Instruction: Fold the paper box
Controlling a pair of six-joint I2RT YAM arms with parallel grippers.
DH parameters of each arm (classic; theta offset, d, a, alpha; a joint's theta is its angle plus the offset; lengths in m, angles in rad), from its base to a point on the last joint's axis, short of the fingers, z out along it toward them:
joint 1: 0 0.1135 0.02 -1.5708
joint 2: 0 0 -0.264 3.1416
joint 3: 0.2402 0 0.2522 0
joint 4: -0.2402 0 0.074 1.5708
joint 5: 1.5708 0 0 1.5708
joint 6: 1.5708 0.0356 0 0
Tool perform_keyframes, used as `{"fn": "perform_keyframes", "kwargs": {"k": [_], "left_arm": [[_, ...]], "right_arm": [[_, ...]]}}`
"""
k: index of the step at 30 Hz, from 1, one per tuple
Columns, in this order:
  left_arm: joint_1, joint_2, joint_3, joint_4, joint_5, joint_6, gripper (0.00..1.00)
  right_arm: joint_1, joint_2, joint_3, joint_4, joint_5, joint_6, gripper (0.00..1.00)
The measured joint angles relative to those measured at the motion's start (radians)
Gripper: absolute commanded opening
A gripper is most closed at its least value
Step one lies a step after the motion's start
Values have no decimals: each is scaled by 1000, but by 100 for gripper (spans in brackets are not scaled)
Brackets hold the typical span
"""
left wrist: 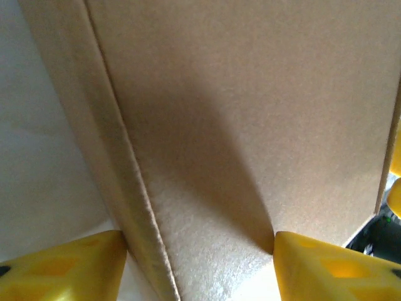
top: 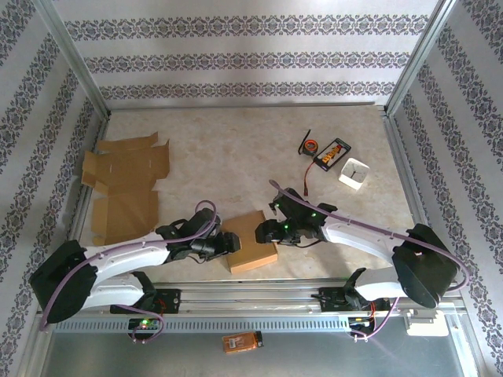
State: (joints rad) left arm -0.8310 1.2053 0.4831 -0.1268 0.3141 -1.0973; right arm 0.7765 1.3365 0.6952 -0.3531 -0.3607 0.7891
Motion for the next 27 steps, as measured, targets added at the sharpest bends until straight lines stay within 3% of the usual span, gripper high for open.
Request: {"fn": "perform_keyframes", "kwargs": {"k": [5, 9, 15, 19, 27], "left_arm": [[45, 85, 88, -18, -77, 35, 59], [175, 197, 175, 18, -81, 101, 58], [337, 491, 436, 135, -69, 230, 55], [403, 729, 679, 217, -64, 260, 52], [447, 1262, 1422, 218, -71, 310, 52]], "right_arm": [[-48, 57, 24, 39, 42, 30, 54], [-132, 172, 118, 112, 57, 29, 54], [-276, 383, 361, 176, 100, -23, 54], [-365, 551, 573, 196, 145, -63, 54], [-536, 875, 990, 201, 181, -90, 57]]}}
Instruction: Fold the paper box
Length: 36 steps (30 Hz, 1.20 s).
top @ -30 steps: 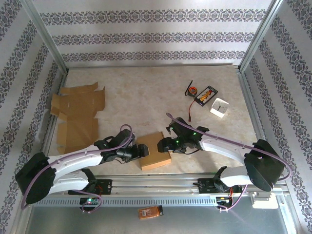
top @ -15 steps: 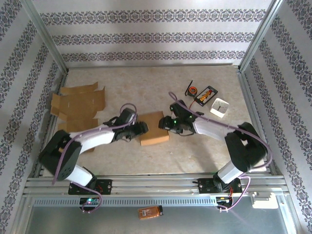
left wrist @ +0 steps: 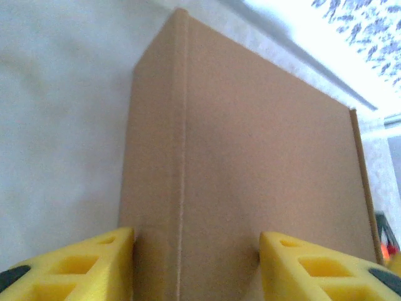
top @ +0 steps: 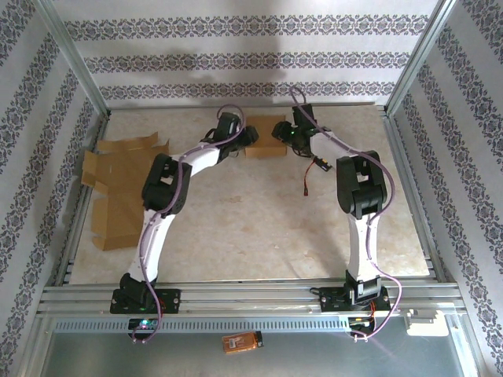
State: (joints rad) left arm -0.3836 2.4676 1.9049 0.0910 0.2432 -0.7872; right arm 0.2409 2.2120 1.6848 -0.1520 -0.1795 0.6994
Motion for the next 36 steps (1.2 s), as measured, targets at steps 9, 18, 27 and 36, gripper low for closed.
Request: {"fn": "perform_keyframes", "kwargs": {"k": [9, 18, 27, 36], "left_arm": [[-3, 225, 393, -119, -13, 51, 61], [-17, 224, 393, -159, -23, 74, 69], [-35, 115, 277, -208, -77, 164, 100], [-20, -117, 117, -241, -91, 210, 100]], "right_arm": [[-63, 139, 197, -41, -22, -6, 63], [-77, 144, 256, -106, -32, -57, 83], [-109, 117, 324, -193, -47, -156, 98], [-121, -104, 220, -219, -61, -183, 97]]}}
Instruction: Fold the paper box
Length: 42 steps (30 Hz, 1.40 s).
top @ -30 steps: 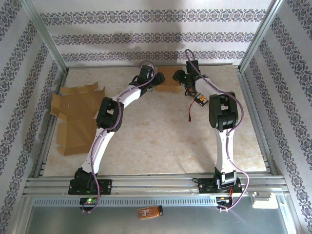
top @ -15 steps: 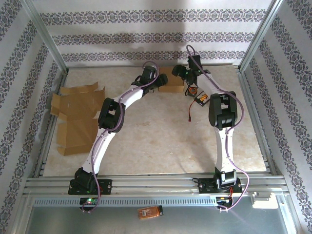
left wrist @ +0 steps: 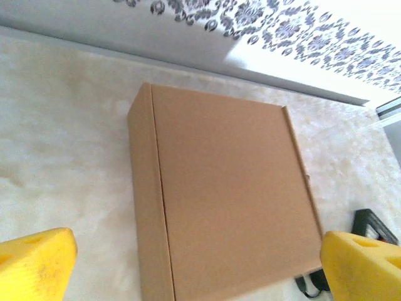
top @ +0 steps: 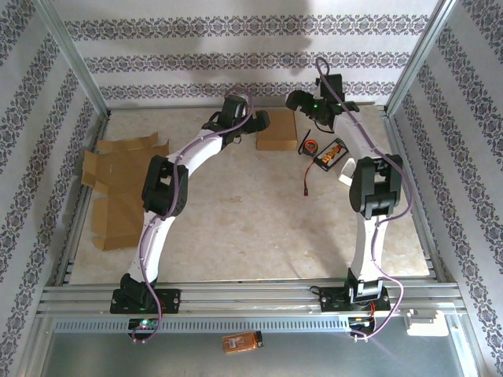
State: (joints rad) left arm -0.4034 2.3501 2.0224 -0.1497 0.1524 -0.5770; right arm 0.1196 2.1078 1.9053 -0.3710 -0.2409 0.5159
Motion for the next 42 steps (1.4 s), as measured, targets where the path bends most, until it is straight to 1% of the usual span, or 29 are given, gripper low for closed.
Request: {"fn": "perform_keyframes", "kwargs": {"k": [1, 4, 8, 10, 12, 15, 19, 23, 27, 30, 35, 37, 39, 41, 42], "left_arm": [[5, -40, -39, 2, 0, 2, 100], [25, -222, -222, 19, 1, 3, 100], [58, -513, -507, 36, -7, 2, 100], [71, -656, -630, 31, -27, 2, 99], [85, -793, -734, -4, -51, 2, 97], [122, -929, -801, -103, -84, 18, 96], [217, -1014, -810, -277, -169, 74, 94], [302, -1003, -809, -454, -299, 157, 91], [326, -899, -805, -562, -402, 230, 89], [327, -774, -780, -592, -426, 266, 88], [327, -575, -694, -575, -391, 303, 83], [327, -493, -636, -560, -385, 314, 79], [327, -407, -571, -532, -381, 328, 72], [327, -346, -525, -512, -381, 338, 62], [327, -321, -508, -503, -380, 340, 53]], "right_arm": [[0, -33, -21, 5, -7, 0, 97], [1, -149, -108, 29, -36, 1, 94], [16, -295, -241, 66, -82, 1, 94], [37, -355, -301, 77, -103, 0, 94], [80, -414, -366, 87, -124, -2, 94], [177, -477, -443, 91, -135, -19, 95], [315, -507, -500, 91, -138, -31, 96], [428, -507, -524, 83, -138, -33, 98], [518, -507, -525, 84, -143, -29, 98], [574, -504, -525, 84, -148, -25, 98], [630, -484, -524, 84, -163, -21, 98], [631, -474, -524, 84, -168, -18, 98], [630, -469, -524, 83, -168, -18, 98], [630, -468, -524, 83, -168, -18, 98], [629, -468, -524, 84, -168, -18, 98]]}}
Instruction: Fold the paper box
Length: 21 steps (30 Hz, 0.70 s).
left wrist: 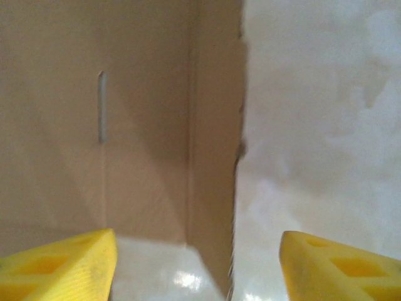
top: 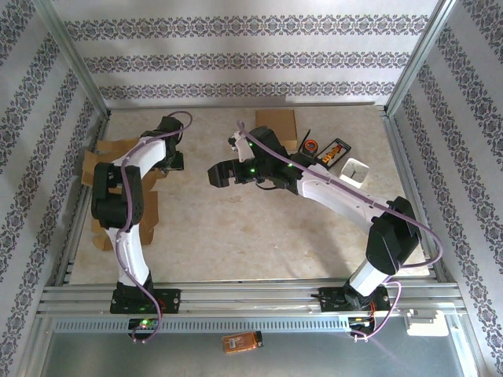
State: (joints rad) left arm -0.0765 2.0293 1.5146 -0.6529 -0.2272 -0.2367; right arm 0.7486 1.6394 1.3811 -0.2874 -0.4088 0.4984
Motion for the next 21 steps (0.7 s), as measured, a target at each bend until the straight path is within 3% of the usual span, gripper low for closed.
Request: {"fn": "perform_keyframes", "kwargs": {"k": [5, 7, 14, 21], "left_arm": [[0, 82, 77, 4, 12, 17, 12], [0, 82, 79, 3, 13, 19, 2], [-25, -85, 9, 11, 91, 16, 0], [-183, -366, -138, 105, 180, -60, 0]], "right_arm": [[-3, 0, 0, 0, 2, 6, 98], [-10, 0, 0, 0, 7, 11, 98], [-88, -1, -1, 0, 29, 19, 98], [-224, -11, -2, 0, 26, 48, 98]]}}
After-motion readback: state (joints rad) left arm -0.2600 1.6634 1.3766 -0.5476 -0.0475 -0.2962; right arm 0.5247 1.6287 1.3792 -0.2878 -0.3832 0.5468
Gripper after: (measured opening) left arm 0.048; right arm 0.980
